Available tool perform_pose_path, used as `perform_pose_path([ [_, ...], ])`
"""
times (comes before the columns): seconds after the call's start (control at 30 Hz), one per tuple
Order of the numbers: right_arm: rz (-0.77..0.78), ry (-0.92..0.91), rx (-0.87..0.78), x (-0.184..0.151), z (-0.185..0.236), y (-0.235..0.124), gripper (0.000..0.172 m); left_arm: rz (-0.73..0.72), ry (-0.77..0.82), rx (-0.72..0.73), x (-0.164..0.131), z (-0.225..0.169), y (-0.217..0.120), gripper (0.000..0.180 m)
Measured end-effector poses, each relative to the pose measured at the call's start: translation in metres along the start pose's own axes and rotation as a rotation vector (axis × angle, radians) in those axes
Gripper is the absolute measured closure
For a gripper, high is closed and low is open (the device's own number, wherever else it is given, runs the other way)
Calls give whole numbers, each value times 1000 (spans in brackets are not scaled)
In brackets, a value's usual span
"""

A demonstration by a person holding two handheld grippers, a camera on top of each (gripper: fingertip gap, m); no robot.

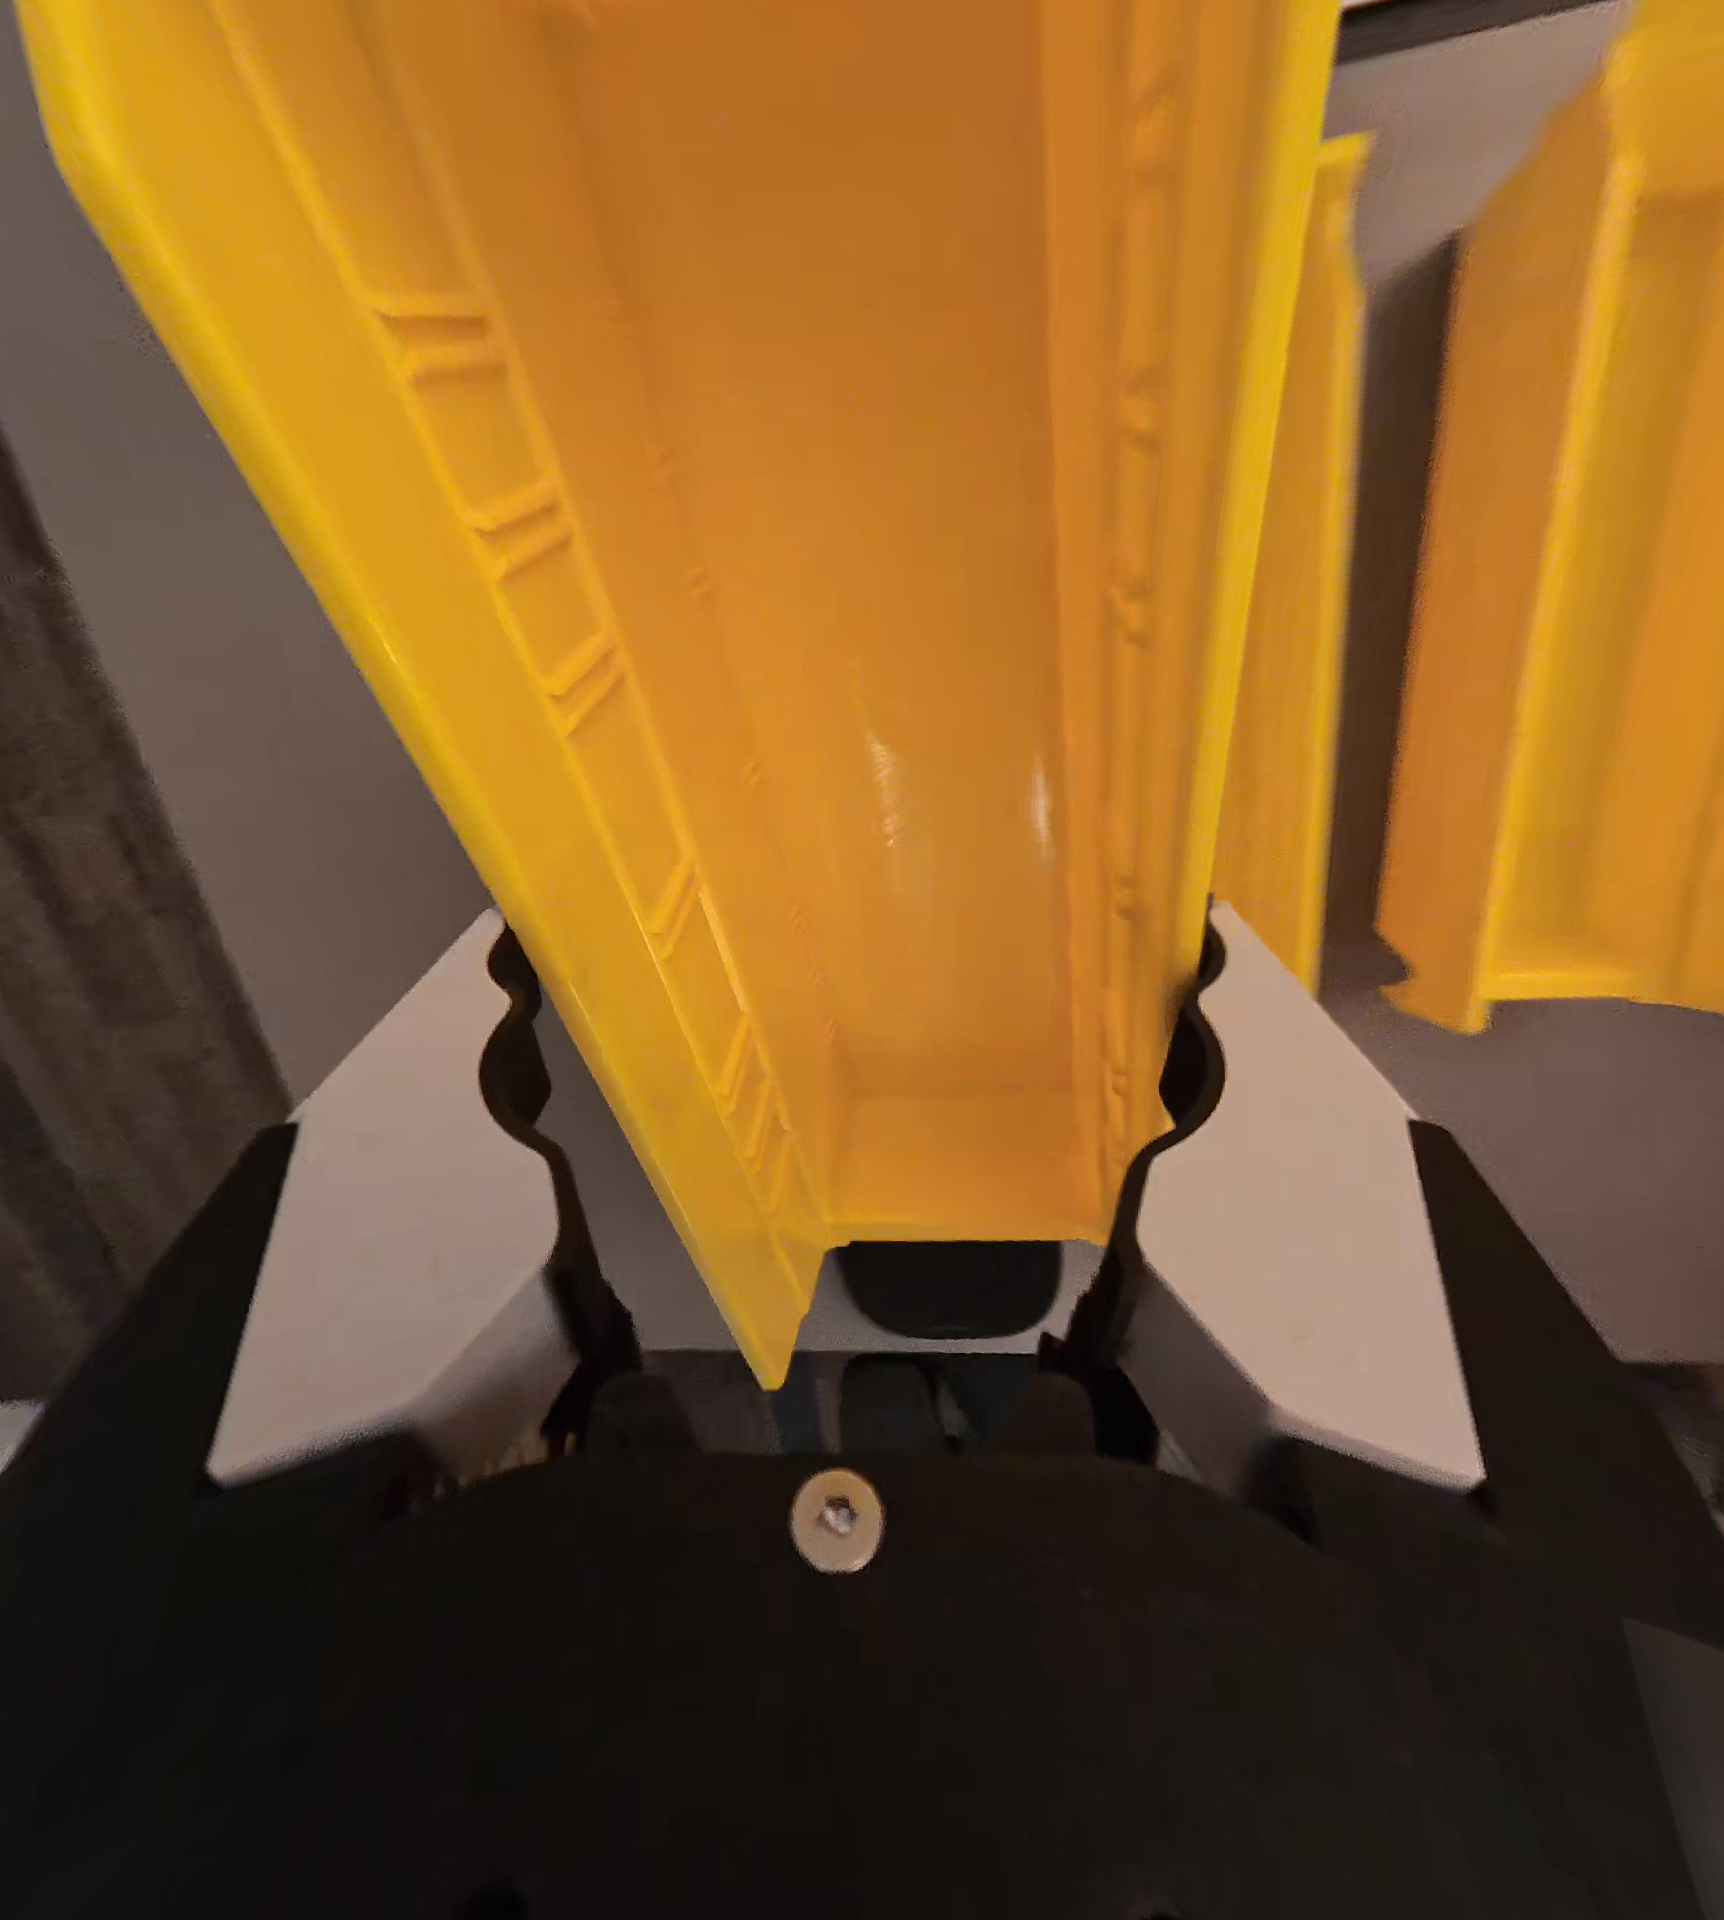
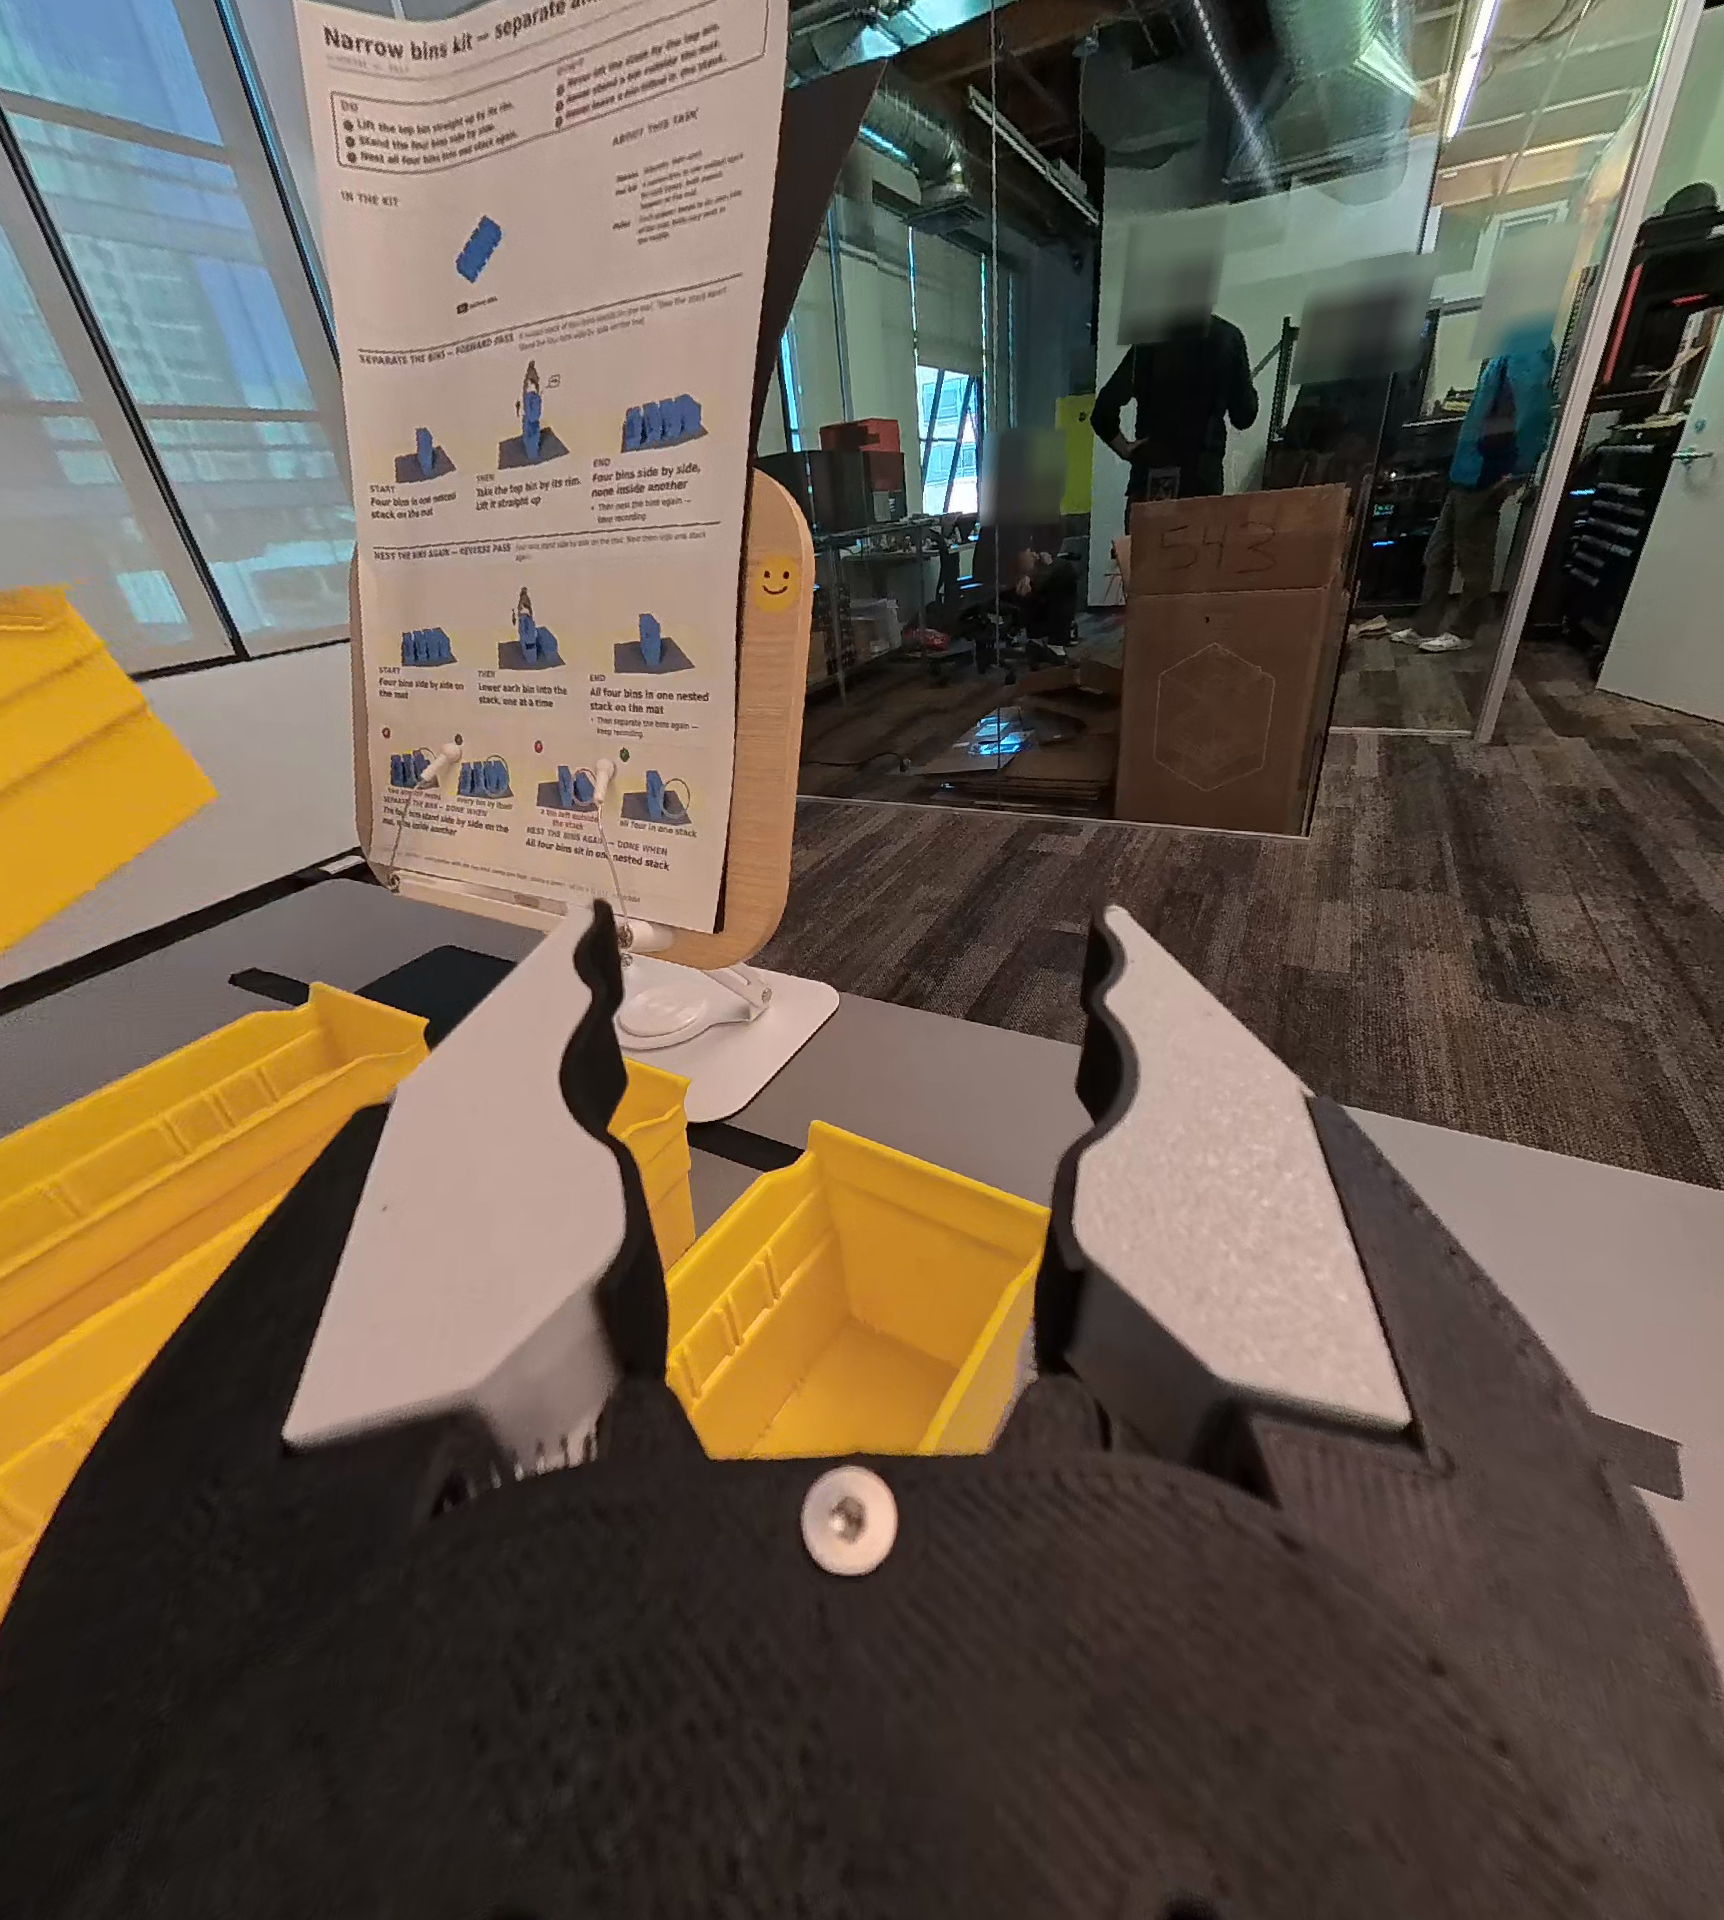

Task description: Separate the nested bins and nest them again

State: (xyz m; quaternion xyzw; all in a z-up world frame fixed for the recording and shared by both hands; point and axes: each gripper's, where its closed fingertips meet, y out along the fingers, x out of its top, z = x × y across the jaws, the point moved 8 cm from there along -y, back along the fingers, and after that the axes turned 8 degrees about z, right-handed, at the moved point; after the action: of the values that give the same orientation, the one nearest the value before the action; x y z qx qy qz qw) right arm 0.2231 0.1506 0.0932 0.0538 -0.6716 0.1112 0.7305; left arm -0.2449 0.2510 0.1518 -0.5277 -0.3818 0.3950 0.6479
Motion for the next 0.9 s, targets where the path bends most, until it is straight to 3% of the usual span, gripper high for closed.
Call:
perform_pose_path([
  [0.17,-3,-11,-2,3,3,-1,83,82,-33,102,-6,47,45,60],
  [0.47,26,-51,-12,0,7,4,83,202,-51,15,-12,85,149,60],
  [0.9,84,-69,-38,-11,0,13,82,188,15,15,-3,90,178,55],
])
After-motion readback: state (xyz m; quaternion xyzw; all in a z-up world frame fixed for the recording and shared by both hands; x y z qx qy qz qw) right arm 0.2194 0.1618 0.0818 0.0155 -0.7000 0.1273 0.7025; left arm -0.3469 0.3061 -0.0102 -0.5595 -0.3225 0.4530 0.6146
